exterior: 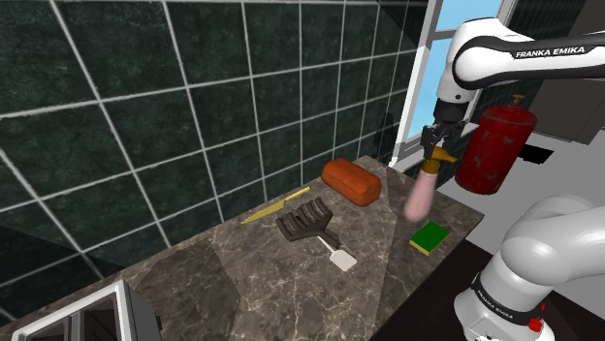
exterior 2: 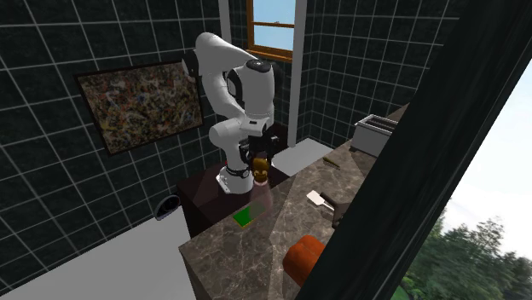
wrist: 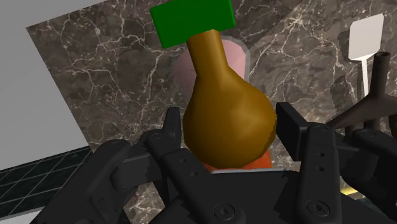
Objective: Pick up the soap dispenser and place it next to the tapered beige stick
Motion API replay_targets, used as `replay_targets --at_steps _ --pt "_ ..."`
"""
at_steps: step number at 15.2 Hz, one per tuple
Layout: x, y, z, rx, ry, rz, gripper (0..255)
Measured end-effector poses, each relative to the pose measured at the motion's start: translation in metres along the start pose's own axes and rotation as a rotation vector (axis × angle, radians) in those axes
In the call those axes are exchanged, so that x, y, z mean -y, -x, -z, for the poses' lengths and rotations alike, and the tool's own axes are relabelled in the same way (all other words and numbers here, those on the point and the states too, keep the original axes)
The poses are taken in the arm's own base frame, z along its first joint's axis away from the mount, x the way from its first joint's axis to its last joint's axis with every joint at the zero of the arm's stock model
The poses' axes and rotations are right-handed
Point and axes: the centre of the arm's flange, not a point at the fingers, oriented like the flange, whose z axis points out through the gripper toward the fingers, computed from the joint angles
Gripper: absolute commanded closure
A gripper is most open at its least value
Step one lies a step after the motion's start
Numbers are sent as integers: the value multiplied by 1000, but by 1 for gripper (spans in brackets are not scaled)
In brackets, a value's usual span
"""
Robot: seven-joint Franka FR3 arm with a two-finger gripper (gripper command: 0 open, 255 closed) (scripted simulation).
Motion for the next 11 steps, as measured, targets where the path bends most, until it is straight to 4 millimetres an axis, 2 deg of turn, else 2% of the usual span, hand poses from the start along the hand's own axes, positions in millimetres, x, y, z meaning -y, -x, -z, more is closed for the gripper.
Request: replay_targets --at_steps 11 --pt "2 2 59 0 0 0 255"
